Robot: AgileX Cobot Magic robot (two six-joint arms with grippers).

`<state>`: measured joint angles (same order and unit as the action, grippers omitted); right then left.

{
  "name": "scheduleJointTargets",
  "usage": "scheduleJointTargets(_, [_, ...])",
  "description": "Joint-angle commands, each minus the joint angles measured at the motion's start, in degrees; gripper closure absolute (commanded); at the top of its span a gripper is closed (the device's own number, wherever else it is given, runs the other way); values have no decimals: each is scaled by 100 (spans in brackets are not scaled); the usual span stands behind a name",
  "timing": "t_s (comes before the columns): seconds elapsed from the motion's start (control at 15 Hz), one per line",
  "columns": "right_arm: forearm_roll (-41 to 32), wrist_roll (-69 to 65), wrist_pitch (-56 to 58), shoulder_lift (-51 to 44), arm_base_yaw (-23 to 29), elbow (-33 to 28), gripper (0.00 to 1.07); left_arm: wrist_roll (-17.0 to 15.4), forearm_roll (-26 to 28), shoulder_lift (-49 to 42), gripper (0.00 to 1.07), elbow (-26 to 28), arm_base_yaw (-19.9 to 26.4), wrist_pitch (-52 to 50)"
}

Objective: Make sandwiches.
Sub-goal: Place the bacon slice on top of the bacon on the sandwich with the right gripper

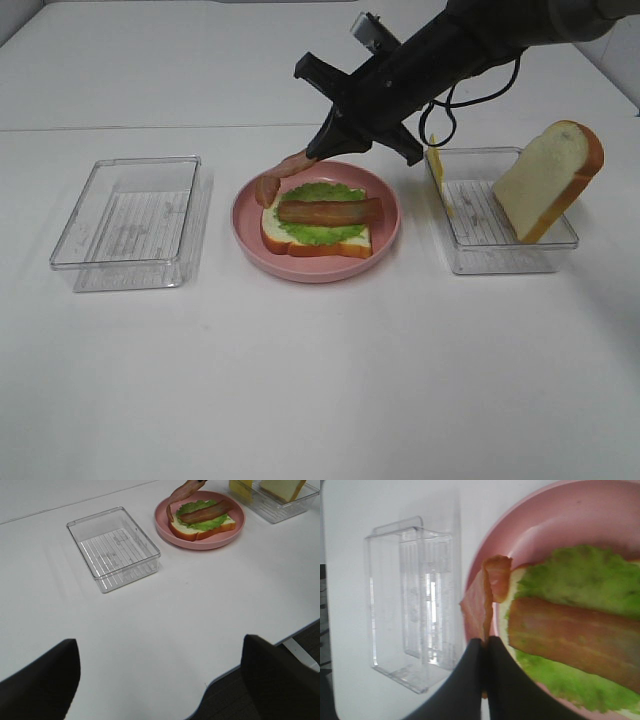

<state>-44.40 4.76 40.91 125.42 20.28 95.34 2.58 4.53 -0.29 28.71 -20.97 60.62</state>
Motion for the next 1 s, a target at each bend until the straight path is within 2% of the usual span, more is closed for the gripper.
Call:
scheduleJointTargets(0.07, [1037,-584,223,-235,-11,11,107,17,29,-126,24,-11,-23,-57])
scheduleJointTargets(0.2, [1432,-905,424,-286,-11,11,107,17,29,-126,24,-11,-23,-57])
scheduleJointTargets(0.33, [1507,-963,579,-286,-11,11,107,17,29,-126,24,-11,-23,-57])
scheduleJointTargets(0.4, [1536,-963,670,-286,-11,11,95,17,29,-126,24,-11,-23,-57])
scheduleJointTargets(0.47, [1541,-963,676,-286,-11,11,90,17,29,-126,24,-11,-23,-57])
scheduleJointTargets(0.53, [1541,-963,676,-286,-11,11,90,17,29,-126,24,-11,-23,-57])
scheduleJointTargets(0.6, [1558,-963,693,-286,-11,11,78,17,29,-126,24,-11,-23,-57])
scheduleJointTargets(0.67, [1558,-968,871,-286,-11,11,43,17,29,-126,24,-11,-23,-57])
scheduleJointTargets(0.73, [1558,-951,997,-292,-11,11,38,17,29,-126,24,-11,-23,-57])
scheduleJointTargets(1.0, [1816,-945,1455,-493,-11,11,38,17,29,-126,24,-11,-23,-57])
